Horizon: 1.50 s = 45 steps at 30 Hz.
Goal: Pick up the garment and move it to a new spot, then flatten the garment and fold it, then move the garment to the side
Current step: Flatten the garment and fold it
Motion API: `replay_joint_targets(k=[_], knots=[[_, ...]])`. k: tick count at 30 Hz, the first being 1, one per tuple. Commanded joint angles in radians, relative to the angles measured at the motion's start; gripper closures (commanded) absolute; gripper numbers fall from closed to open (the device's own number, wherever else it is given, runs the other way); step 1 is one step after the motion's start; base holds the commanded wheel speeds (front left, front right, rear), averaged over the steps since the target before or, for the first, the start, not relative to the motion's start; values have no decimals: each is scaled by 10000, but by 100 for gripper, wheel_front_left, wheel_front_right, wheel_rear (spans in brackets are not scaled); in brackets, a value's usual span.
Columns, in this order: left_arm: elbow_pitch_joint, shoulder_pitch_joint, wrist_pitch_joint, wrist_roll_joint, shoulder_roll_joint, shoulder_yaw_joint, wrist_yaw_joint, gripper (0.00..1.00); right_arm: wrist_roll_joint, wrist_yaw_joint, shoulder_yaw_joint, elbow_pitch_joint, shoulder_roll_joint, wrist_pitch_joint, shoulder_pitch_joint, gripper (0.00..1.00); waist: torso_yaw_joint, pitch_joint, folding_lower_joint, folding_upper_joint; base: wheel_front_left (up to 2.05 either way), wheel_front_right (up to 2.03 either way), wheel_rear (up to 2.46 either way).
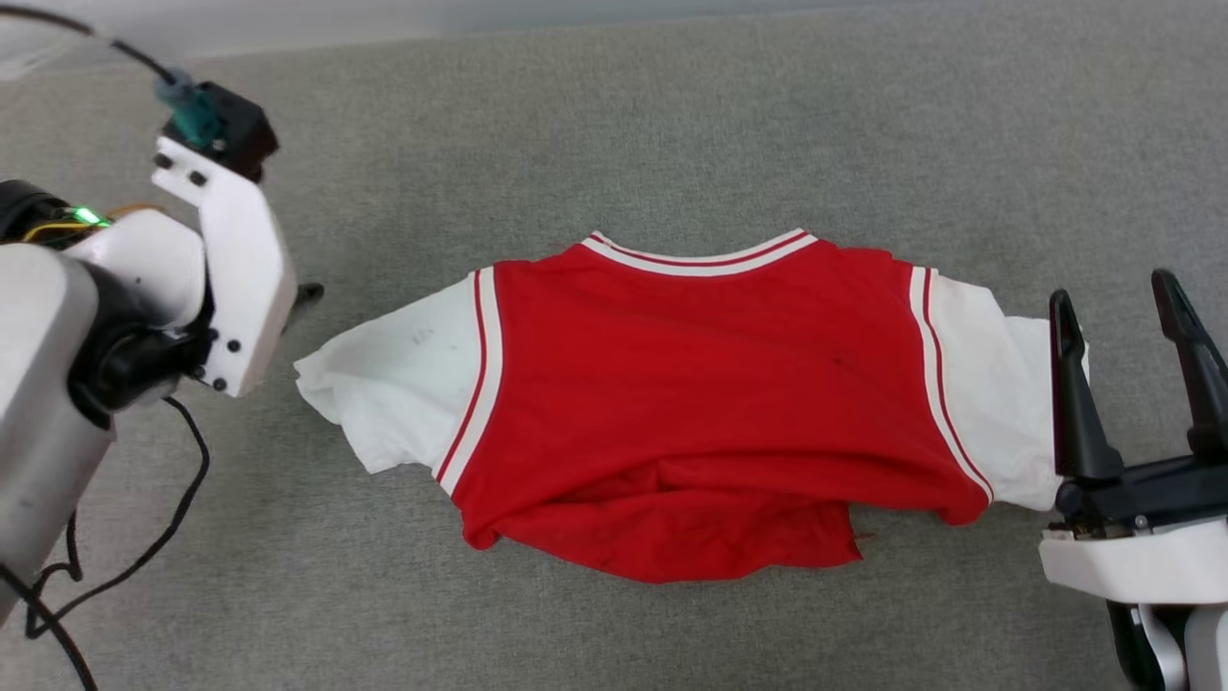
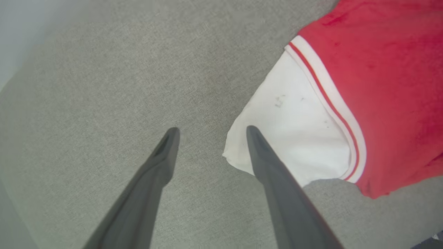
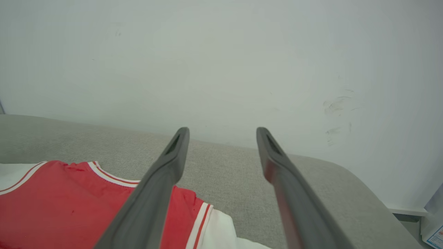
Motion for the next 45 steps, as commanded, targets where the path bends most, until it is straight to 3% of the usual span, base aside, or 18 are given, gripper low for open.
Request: replay_joint_targets(k=[1, 11, 19, 20, 21, 26, 31, 35, 39, 45], knots=[[25, -155, 180, -104, 50, -260, 2, 0, -36, -7, 21, -6, -89, -20, -185, 0, -72, 141, -1, 0, 0, 0, 0], [684, -1157, 1009, -1094, 455, -2653, 1, 0, -89, -7, 275, 194, -145, -21, -675, 0, -398, 783, -1, 0, 0, 0, 0], [1263, -1093, 891, -1652, 410, -4039, 0, 0, -109, -7, 316, 265, -144, -21, -764, 0, -453, 917, -1, 0, 0, 0, 0], [1303, -1118, 834, -1680, 390, -4179, 0, 62, -114, -7, 320, 285, -170, -21, -806, 0, -443, 891, -1, 0, 0, 0, 0], [1348, -1140, 781, -1755, 357, -4319, 0, 100, -129, -7, 342, 305, -198, -21, -840, 0, -422, 839, -1, 0, 0, 0, 0], [1369, -1459, 207, -2042, 499, -4612, 1, 100, -347, -7, 399, 265, -557, -21, -960, 0, -284, 351, -1, 0, 0, 0, 0], [1279, -1680, -517, -2398, 609, -4717, 0, 100, -397, -7, 268, 556, -1467, 68, -1503, 0, -100, -326, -1, 0, 0, 0, 0], [790, -1717, -846, -2616, 1022, -4888, 0, 100, -201, -7, 374, 555, -2394, 646, -2189, 0, 51, -698, -1, 0, 0, 0, 0], [51, -1643, -1314, -2751, 1433, -4955, -1, 100, 147, -7, 748, 432, -3312, 1901, -2714, 0, 235, -901, -1, 0, 0, 0, 0], [-858, -1576, -1790, -2694, 1676, -4973, 1, 100, 2020, -7, 1591, 661, -4880, 4980, -3567, 0, 565, -902, -1, 0, 0, 0, 0]])
